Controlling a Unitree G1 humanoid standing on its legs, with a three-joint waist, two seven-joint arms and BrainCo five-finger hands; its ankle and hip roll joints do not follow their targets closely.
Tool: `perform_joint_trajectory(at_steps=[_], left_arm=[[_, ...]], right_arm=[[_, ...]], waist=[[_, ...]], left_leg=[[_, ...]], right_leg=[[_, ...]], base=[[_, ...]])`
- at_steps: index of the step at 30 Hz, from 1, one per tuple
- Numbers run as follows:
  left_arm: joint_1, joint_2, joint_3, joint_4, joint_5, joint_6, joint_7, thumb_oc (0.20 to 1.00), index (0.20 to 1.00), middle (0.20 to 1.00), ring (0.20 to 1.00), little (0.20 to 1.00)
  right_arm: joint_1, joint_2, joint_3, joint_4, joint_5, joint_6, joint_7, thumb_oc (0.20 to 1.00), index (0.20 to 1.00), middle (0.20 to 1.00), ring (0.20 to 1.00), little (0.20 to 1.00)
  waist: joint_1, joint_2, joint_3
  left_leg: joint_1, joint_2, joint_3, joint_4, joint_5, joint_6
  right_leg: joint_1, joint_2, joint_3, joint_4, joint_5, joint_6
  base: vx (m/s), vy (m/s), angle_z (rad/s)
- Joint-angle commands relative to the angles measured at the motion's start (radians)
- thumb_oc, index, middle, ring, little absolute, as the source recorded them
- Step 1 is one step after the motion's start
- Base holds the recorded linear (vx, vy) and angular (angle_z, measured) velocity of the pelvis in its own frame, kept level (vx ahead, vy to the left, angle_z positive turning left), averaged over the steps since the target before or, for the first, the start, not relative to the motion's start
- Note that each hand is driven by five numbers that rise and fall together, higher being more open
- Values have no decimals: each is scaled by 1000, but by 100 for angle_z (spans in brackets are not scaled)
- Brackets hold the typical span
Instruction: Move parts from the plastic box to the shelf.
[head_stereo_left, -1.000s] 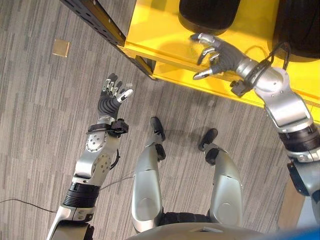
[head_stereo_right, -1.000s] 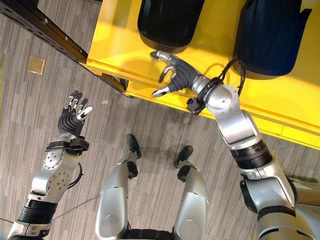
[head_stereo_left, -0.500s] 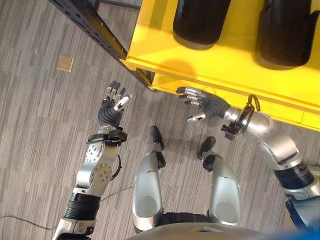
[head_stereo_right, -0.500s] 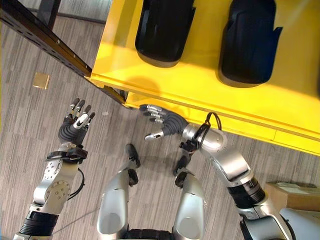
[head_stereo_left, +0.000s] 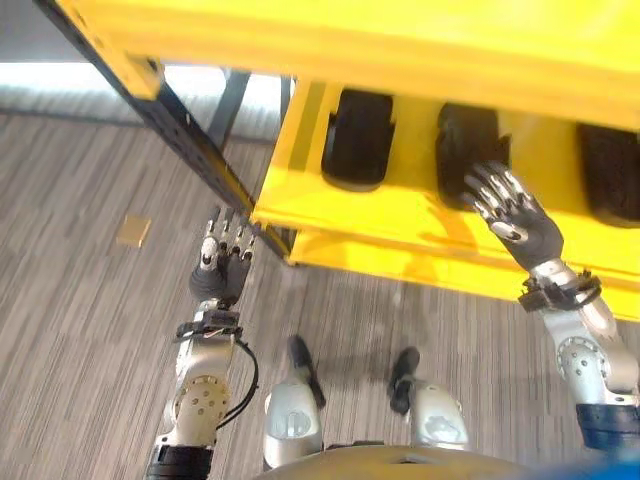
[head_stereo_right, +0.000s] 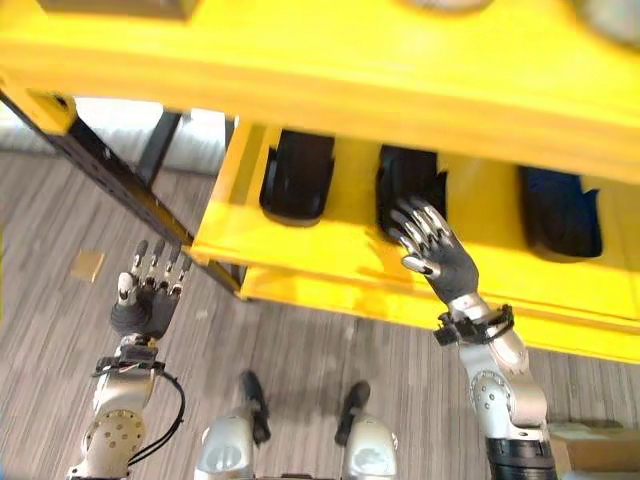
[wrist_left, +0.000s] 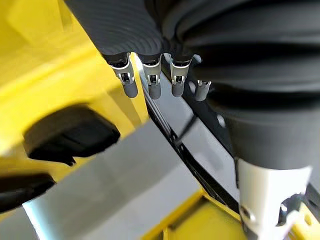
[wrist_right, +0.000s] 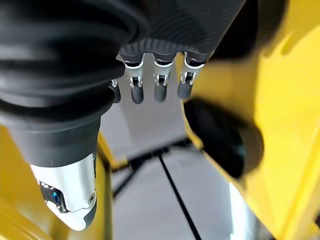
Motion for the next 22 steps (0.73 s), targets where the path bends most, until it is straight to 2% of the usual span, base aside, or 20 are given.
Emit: perform_joint_trajectory(at_steps=[1, 5, 6, 9, 13, 22], left_arm=[[32, 21, 56, -41, 58, 2, -43, 1000, 1000, 1000, 1000, 1000], [62, 24, 84, -26, 91, 12, -65, 1000, 1000, 1000, 1000, 1000], [77, 31, 92, -22, 128, 7, -60, 1000, 1000, 1000, 1000, 1000], [94, 30, 99, -10, 114, 21, -50, 1000, 1000, 1000, 1000, 1000], [118, 31, 92, 0, 163, 44, -74, 1000, 1000, 1000, 1000, 1000], [138, 39, 53, 17, 193, 54, -75, 1000, 1000, 1000, 1000, 1000]], right_arm=[[19, 9, -47, -13, 22, -61, -7, 1000, 1000, 1000, 1000, 1000], [54, 11, -62, 31, -22, -52, -34, 1000, 1000, 1000, 1000, 1000], [69, 17, -66, 50, -35, -43, -71, 1000, 1000, 1000, 1000, 1000], [75, 22, -68, 91, -33, -24, -126, 1000, 1000, 1000, 1000, 1000], [82, 41, -64, 126, -52, -30, -195, 1000, 1000, 1000, 1000, 1000], [62, 49, -25, 131, -55, -36, -226, 1000, 1000, 1000, 1000, 1000]], waist=[[-12, -12, -55], [-14, -16, -81], [-15, -19, -92], [-13, -20, -105], [-10, -22, -121], [-1, -25, -130]], left_leg=[[41, 7, -60, 46, -85, -24], [67, -8, -60, 29, -91, -15], [75, -13, -59, 26, -96, -12], [89, -20, -59, 16, -97, -10], [102, -25, -52, 4, -100, -9], [106, -23, -45, 7, -104, -11]], right_leg=[[32, -26, 43, -38, -18, 51], [57, -21, 56, -61, -10, 55], [66, -19, 58, -67, -8, 57], [78, -16, 59, -79, -4, 60], [91, -14, 53, -94, 2, 67], [99, -17, 36, -106, 9, 74]], base=[[-9, 5, -21], [-8, 3, -15], [-14, 0, -7], [-6, 2, -5], [-20, -3, -2], [-3, -1, 0]])
